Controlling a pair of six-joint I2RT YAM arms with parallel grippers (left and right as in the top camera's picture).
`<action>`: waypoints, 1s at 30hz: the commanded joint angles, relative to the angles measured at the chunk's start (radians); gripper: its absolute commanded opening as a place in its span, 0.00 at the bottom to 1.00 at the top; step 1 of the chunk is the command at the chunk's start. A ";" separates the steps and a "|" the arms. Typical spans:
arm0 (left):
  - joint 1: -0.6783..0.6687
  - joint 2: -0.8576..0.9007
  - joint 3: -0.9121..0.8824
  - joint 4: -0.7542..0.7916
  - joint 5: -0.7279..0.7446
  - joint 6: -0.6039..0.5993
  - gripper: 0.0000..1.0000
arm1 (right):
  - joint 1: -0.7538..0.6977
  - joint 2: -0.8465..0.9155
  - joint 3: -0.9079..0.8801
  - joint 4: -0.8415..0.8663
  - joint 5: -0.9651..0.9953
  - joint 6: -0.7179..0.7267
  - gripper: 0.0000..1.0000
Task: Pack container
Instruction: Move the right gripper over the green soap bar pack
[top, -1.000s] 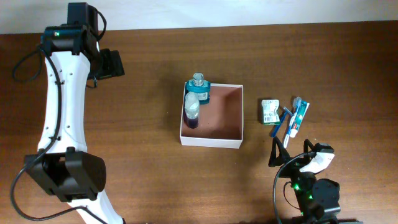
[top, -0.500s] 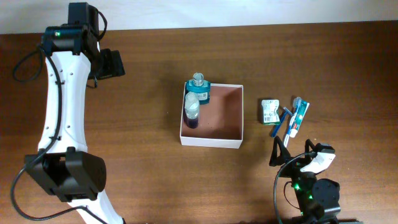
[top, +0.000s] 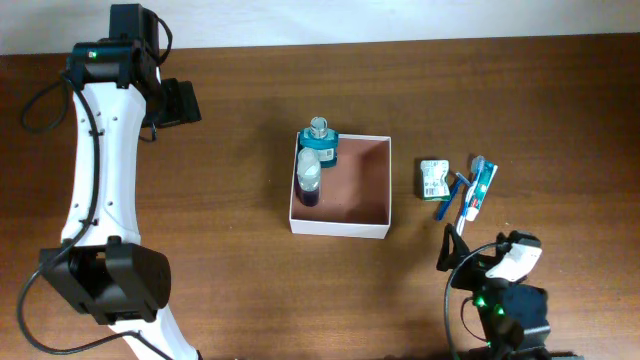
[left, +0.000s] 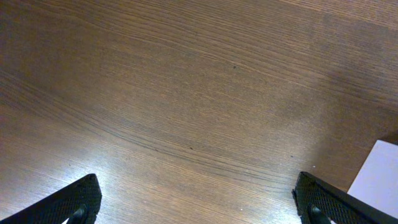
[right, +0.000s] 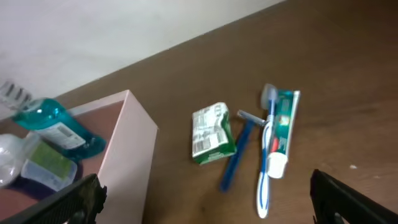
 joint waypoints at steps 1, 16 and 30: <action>0.007 -0.027 0.014 -0.001 -0.014 0.005 0.99 | -0.007 0.109 0.190 -0.042 0.070 0.002 0.98; -0.011 -0.027 0.014 -0.001 -0.014 0.005 0.99 | -0.006 1.102 1.157 -0.634 0.081 -0.126 0.98; -0.011 -0.027 0.014 -0.001 -0.014 0.005 0.99 | -0.006 1.495 1.265 -0.699 0.066 -0.126 0.98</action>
